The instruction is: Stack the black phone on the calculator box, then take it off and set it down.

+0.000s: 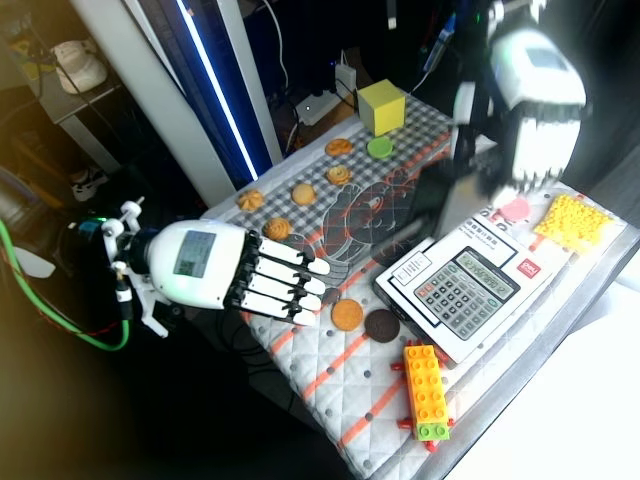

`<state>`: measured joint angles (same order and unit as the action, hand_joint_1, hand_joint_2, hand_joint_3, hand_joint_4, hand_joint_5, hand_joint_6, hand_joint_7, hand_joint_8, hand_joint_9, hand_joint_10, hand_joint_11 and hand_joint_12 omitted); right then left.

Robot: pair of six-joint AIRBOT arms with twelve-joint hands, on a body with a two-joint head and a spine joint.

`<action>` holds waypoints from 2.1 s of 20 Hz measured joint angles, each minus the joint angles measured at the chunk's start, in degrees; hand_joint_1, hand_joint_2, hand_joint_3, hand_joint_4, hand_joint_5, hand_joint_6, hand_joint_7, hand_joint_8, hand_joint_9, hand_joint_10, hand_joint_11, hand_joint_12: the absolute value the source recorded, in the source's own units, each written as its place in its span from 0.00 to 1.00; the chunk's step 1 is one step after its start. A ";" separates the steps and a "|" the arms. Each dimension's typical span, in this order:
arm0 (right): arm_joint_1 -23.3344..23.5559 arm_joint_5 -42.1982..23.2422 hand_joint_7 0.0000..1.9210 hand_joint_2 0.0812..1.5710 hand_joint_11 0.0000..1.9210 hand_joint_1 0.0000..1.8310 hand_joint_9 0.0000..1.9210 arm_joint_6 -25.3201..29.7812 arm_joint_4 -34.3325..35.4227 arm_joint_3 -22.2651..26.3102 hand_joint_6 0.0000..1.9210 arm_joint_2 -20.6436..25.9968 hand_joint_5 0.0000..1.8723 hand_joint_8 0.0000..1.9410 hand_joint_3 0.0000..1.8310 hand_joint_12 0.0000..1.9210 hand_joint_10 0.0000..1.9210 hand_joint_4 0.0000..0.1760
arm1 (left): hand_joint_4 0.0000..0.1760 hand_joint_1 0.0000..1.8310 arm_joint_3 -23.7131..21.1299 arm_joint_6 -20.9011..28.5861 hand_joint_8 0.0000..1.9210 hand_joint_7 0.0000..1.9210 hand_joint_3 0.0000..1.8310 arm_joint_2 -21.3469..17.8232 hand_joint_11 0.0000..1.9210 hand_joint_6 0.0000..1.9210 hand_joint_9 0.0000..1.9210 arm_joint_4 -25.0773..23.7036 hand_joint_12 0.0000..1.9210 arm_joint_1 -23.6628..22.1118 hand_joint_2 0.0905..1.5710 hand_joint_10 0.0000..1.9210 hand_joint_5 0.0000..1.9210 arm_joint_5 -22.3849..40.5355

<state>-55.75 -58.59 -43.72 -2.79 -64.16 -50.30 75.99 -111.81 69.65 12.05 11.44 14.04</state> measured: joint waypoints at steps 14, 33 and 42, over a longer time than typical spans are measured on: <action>0.57 0.37 0.28 0.90 0.27 0.29 0.27 0.00 -0.46 -0.35 0.00 -0.66 0.26 0.00 0.00 0.02 0.00 0.18 | 0.28 0.45 8.00 0.11 0.00 0.29 0.00 6.67 0.05 0.00 0.27 2.19 0.48 -1.27 0.61 0.00 0.30 -6.95; 11.85 -1.18 0.22 0.80 0.21 0.26 0.20 0.00 -1.38 -3.13 0.00 -5.05 0.23 0.00 0.00 0.01 0.00 0.43 | 0.82 0.38 -16.41 1.16 0.00 0.10 0.00 -13.44 0.00 0.00 0.08 2.84 0.28 13.68 0.56 0.00 0.11 21.55; 21.55 2.25 0.15 0.67 0.14 0.35 0.14 -0.02 -1.51 -8.24 0.00 -11.54 0.17 0.00 0.00 0.02 0.01 0.72 | 0.61 0.40 -24.55 14.43 0.01 0.05 0.00 -20.61 0.02 0.01 0.02 4.59 0.01 27.45 0.53 0.01 0.06 36.44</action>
<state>-34.20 -56.34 -43.75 -4.29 -72.40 -61.84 51.44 -97.38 49.04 16.64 38.89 50.48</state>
